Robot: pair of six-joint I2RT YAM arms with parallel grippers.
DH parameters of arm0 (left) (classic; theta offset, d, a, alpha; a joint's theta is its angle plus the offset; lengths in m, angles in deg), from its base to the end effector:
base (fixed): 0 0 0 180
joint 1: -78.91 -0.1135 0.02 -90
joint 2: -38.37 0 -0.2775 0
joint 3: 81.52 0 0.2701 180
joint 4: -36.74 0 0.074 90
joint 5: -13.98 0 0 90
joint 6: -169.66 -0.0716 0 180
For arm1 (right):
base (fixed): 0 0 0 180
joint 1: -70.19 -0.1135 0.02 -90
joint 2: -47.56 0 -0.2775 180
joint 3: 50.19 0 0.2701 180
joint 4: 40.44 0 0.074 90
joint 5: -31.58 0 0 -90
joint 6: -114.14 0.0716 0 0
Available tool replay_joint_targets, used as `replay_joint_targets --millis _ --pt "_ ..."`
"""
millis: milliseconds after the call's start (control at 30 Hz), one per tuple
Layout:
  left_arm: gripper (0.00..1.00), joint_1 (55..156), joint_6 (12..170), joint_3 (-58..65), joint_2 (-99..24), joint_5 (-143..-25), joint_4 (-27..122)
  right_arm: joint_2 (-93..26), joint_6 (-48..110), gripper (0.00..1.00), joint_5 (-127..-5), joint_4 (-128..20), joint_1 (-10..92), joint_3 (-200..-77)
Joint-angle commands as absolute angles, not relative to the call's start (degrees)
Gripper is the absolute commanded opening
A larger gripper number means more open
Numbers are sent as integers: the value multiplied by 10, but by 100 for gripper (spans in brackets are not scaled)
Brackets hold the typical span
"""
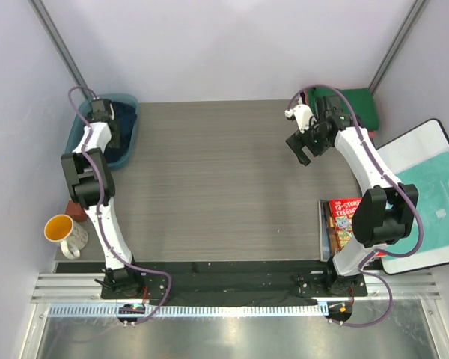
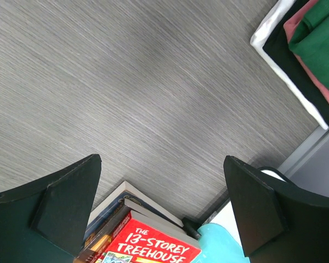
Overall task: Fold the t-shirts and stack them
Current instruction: Grab the tshirt from the pile
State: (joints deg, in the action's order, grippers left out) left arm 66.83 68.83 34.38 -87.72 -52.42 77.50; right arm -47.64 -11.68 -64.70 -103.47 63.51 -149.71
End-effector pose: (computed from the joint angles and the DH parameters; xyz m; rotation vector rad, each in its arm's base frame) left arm 0.5194 0.1405 0.1815 -0.2100 2.4686 0.6799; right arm 0.3863 0.0531 0.2861 -0.9743 2.3958 -0.0449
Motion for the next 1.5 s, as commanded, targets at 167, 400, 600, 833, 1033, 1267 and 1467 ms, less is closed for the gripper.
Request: replay_joint_targets --millis 167,400,600,833,1033,1267,1467 --pt "42 651 707 408 -925 -492 786 -477 -122 99 -629 -1039 621 -1511" --pt "0 650 730 402 -887 -531 789 -478 -123 99 -625 -1035 618 -1512" --pt "0 655 760 374 -762 -619 773 -475 -124 99 -627 -1033 618 -1509" --pt "0 682 764 377 -649 -704 780 -467 -123 98 -635 -1026 616 -1501" --pt "0 721 758 418 -606 -803 863 -455 -124 98 -637 -1022 613 -1499" --pt "69 737 684 341 -635 -580 824 -434 -124 98 -643 -1015 613 -1479" --pt "85 701 733 355 -718 -546 802 -424 -132 98 -635 -1016 612 -1462"
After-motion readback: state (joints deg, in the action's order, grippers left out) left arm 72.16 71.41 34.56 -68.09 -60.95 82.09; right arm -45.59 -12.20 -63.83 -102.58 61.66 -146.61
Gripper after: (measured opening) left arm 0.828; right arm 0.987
